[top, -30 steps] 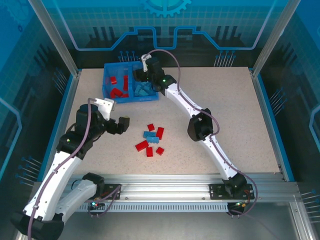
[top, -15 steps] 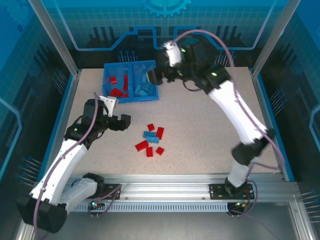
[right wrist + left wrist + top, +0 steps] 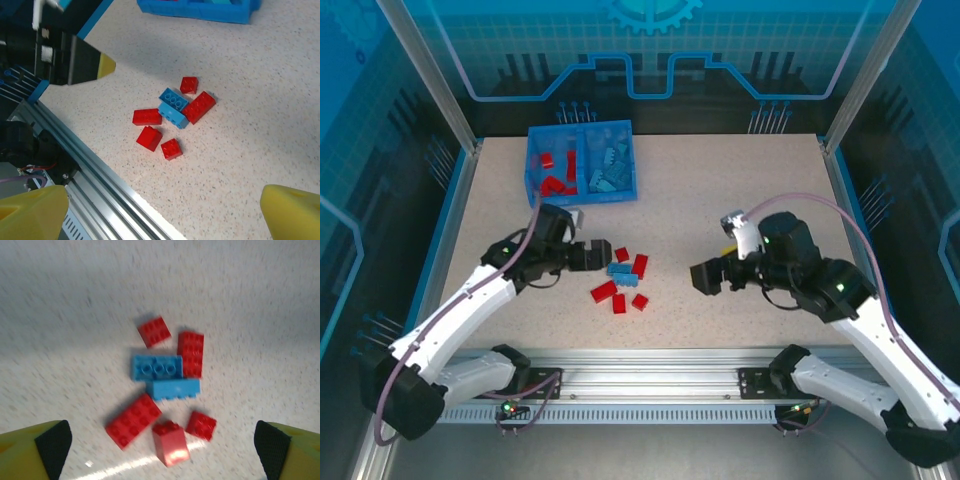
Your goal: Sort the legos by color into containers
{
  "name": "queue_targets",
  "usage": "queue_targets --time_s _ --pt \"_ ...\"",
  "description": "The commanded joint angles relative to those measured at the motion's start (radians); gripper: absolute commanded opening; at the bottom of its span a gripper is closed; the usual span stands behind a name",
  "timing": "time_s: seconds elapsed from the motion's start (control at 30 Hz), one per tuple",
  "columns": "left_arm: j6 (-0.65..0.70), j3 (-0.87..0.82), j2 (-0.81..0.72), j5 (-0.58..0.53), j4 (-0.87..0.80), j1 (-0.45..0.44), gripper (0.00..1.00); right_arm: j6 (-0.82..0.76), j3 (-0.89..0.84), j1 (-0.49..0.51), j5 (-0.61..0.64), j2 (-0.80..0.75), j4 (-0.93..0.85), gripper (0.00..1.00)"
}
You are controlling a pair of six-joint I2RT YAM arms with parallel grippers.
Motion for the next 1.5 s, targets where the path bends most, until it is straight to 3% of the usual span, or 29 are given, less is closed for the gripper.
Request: queue_targets --time_s 0.0,0.17,0.33,0.6,0.97,1.3,1.47 --pt "-0.216 -0.044 0.034 -0.077 -0.075 -0.095 0.92 0.051 -0.020 0.008 0.060 -0.038 -0.011 1.00" --pt "-0.435 -0.061 0.131 -0.204 -0.106 -0.293 0.80 0.036 0.002 0.008 0.090 -0.019 -0.023 1.00" --pt "-0.472 -0.040 0.283 -0.225 -0.069 -0.366 0.74 0.038 -0.006 0.008 0.060 0.019 0.005 1.00" --pt "-0.411 0.017 0.458 -0.156 0.025 -0.373 0.68 0.052 -0.019 0.006 -0.001 0.058 0.003 1.00" --pt "-0.417 0.033 0.539 -0.185 0.034 -0.373 0.47 0.062 -0.022 0.006 -0.048 0.086 -0.016 1.00" --pt "-0.406 0.051 0.434 -0.242 -0.006 -0.373 0.26 0.038 -0.021 0.008 -0.190 0.142 -0.003 1.00" --pt "-0.344 0.155 0.314 -0.337 -0.086 -0.358 0.24 0.066 -0.018 0.011 -0.149 0.130 0.026 1.00"
